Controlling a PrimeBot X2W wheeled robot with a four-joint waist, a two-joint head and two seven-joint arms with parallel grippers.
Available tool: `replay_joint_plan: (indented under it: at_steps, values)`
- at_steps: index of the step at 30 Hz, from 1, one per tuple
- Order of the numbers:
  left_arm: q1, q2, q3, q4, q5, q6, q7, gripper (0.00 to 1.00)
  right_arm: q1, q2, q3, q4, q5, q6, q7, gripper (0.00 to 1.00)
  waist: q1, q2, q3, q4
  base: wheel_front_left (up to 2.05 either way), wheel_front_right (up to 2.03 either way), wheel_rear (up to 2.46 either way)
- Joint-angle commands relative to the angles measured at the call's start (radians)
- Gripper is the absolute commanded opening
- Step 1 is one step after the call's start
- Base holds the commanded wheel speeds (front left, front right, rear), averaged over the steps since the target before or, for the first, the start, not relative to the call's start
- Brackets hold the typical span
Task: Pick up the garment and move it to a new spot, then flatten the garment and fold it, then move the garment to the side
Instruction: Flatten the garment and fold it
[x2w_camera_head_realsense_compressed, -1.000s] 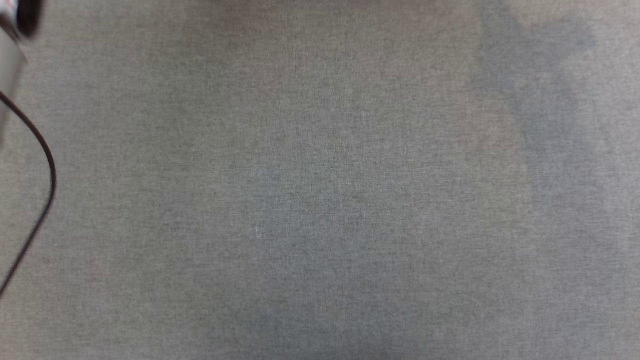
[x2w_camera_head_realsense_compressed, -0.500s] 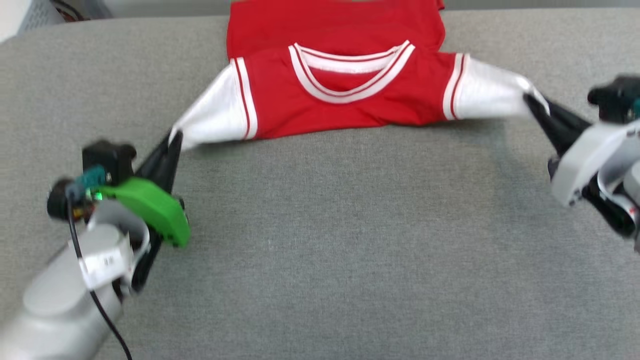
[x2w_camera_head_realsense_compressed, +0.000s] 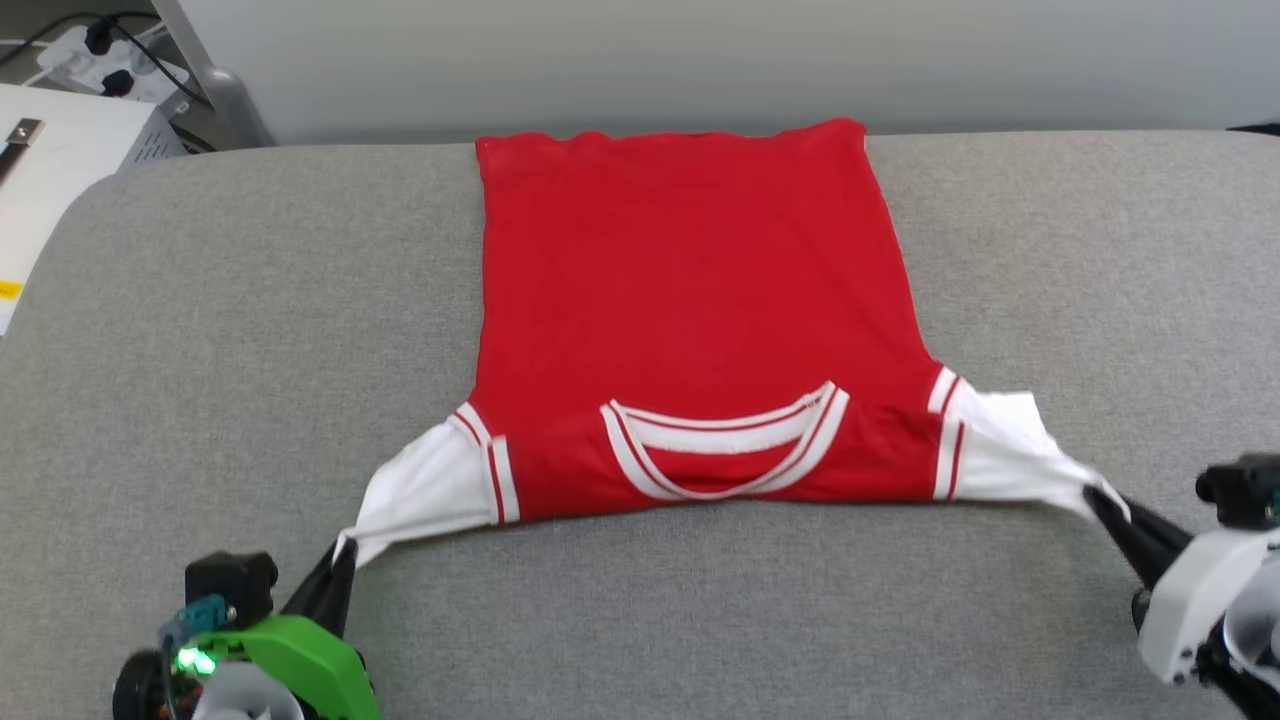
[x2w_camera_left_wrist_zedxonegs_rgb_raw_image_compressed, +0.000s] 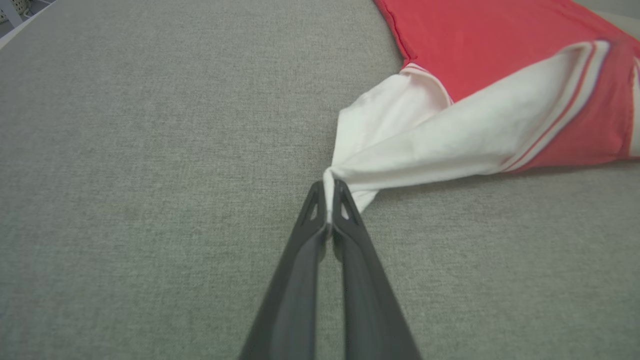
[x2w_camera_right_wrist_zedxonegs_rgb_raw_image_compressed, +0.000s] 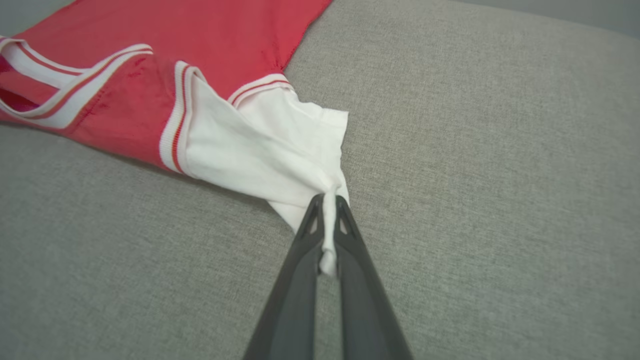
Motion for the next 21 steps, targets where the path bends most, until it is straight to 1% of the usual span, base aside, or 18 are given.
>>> replay_joint_plan:
  at_steps: [1,7,9,15,16,18,21]
  values:
    - [0.036,-0.013,0.019,0.001,0.003,0.009,-0.006,0.00,0.042,-0.002,-0.015,0.000,0.008,-0.001,-0.007,0.00,0.0001,0.0000,-0.015,0.003,0.00,0.00,0.00]
    - [0.130,-0.062,0.093,-0.016,0.036,0.014,-0.006,0.00,0.189,0.002,-0.106,0.000,0.006,-0.001,-0.013,0.00,0.0001,0.0000,-0.027,0.010,0.00,0.00,0.00]
    - [0.172,-0.076,0.128,-0.027,0.058,0.012,-0.006,0.00,0.258,0.008,-0.155,-0.005,-0.001,-0.001,-0.014,0.00,0.0001,0.0000,-0.030,0.015,0.00,0.00,0.00]
    - [0.200,-0.094,0.166,-0.049,0.107,0.002,-0.006,0.00,0.325,0.027,-0.225,-0.037,-0.031,-0.001,0.006,0.00,0.0001,0.0000,-0.027,0.018,0.00,0.00,0.00]
    - [0.199,-0.096,0.170,-0.055,0.117,0.000,-0.006,0.00,0.326,0.031,-0.241,-0.044,-0.038,-0.001,0.014,0.22,0.0001,0.0000,-0.026,0.018,0.00,0.00,0.00]
    - [0.193,-0.102,0.178,-0.069,0.137,-0.001,-0.006,0.00,0.325,0.035,-0.269,-0.061,-0.053,-0.001,0.029,1.00,0.0001,0.0000,-0.026,0.020,0.00,0.00,0.00]
    - [0.187,-0.113,0.187,-0.099,0.168,0.003,-0.006,0.00,0.316,0.024,-0.327,-0.097,-0.090,-0.001,0.040,1.00,0.0001,0.0000,-0.027,0.026,0.00,0.00,0.00]
